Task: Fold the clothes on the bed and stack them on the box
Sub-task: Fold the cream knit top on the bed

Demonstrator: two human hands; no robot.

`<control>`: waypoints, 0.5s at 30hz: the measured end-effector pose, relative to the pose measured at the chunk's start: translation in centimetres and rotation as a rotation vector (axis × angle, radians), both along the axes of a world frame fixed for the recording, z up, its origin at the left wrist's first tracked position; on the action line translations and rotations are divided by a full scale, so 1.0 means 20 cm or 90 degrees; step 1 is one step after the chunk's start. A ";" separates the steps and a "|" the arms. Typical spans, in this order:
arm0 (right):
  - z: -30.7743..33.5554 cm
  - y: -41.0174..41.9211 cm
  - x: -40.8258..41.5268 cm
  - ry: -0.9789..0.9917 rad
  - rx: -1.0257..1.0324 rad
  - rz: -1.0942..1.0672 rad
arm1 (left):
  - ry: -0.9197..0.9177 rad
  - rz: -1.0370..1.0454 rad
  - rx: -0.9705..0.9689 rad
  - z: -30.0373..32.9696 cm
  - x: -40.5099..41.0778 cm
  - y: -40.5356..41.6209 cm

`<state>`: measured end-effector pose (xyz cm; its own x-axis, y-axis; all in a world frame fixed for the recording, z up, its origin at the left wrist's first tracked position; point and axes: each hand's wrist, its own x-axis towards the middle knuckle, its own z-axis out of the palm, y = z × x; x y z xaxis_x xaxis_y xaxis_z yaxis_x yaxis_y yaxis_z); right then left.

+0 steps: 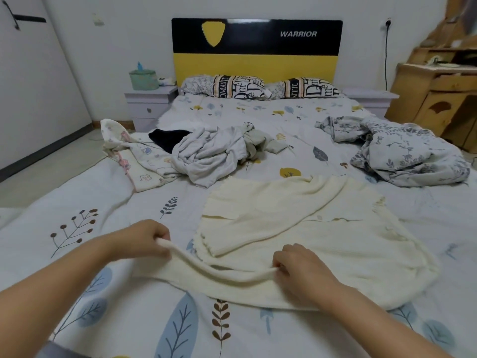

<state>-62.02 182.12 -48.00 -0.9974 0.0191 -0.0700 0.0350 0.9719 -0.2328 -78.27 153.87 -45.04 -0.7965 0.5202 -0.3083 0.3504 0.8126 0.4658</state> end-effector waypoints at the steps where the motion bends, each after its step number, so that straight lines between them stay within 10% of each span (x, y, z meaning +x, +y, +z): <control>1: 0.03 0.00 0.01 0.002 -0.050 -0.026 | -0.037 0.015 0.043 0.06 0.00 -0.02; 9: 0.20 0.10 -0.02 0.142 -0.280 -0.188 | -0.157 0.170 0.375 0.39 -0.08 0.05; 15: 0.23 0.23 -0.13 0.150 -0.357 -0.267 | 0.147 0.227 0.390 0.38 -0.18 0.32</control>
